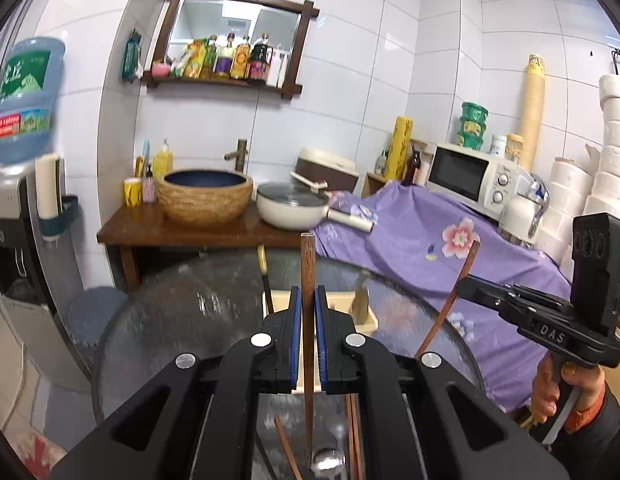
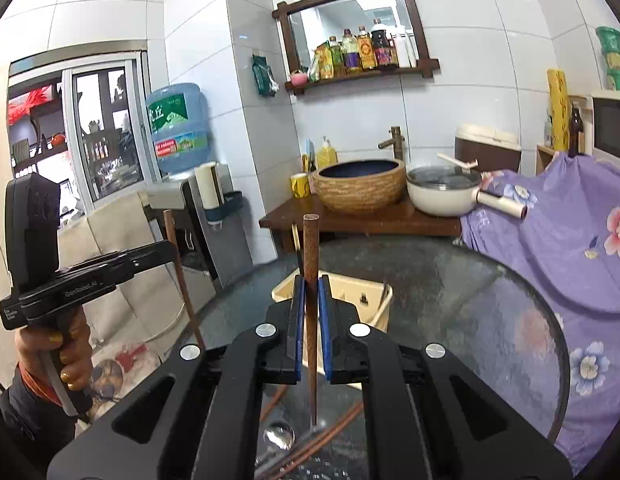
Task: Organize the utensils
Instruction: 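Lift both brown chopsticks and lower them into the cream holder with both tools, then open left tool to release its chopstick while right tool releases its chopstick into the holder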
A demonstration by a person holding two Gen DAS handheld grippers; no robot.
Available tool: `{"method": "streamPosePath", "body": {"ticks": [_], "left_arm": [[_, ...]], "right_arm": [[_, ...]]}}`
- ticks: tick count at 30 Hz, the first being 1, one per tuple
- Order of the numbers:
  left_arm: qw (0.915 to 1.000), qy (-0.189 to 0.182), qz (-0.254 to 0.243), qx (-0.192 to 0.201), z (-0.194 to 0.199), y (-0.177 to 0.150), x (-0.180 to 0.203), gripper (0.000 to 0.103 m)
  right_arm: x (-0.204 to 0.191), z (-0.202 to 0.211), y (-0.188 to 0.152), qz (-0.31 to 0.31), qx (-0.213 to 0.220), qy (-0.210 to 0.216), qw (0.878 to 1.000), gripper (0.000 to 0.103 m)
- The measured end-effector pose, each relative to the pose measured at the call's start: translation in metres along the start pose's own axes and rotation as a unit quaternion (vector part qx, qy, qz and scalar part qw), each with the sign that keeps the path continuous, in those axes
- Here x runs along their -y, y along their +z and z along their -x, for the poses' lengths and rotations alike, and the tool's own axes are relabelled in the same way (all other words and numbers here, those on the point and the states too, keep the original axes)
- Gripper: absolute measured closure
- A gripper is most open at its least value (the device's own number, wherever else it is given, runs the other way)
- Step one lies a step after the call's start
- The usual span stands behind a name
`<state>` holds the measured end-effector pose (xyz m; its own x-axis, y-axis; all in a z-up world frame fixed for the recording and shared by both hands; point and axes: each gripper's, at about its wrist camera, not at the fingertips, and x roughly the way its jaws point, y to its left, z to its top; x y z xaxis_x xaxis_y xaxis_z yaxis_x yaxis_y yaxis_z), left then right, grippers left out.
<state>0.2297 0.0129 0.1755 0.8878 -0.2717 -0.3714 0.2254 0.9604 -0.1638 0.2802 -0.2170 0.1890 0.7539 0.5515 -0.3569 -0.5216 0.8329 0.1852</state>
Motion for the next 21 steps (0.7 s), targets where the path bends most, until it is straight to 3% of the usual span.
{"method": "streamPosePath", "body": {"ticks": [6, 14, 18, 21], "left_arm": [[0.9994, 0.023, -0.008, 0.024, -0.01, 0.049, 0.008, 0.096], [0.9965, 0.047, 0.001, 0.068, -0.042, 0.104, 0.011, 0.096], [0.9943, 0.061, -0.007, 0.087, -0.062, 0.11, 0.014, 0.096], [0.9951, 0.066, -0.008, 0.073, -0.085, 0.097, 0.013, 0.096]], "right_arm": [[0.0, -0.008, 0.048, -0.015, 0.011, 0.003, 1.0, 0.096], [-0.001, -0.026, 0.112, -0.008, 0.042, -0.03, 0.999, 0.095], [0.005, -0.044, 0.119, -0.001, 0.054, -0.053, 0.997, 0.095], [0.016, -0.064, 0.106, -0.013, 0.042, -0.061, 0.997, 0.096]]}}
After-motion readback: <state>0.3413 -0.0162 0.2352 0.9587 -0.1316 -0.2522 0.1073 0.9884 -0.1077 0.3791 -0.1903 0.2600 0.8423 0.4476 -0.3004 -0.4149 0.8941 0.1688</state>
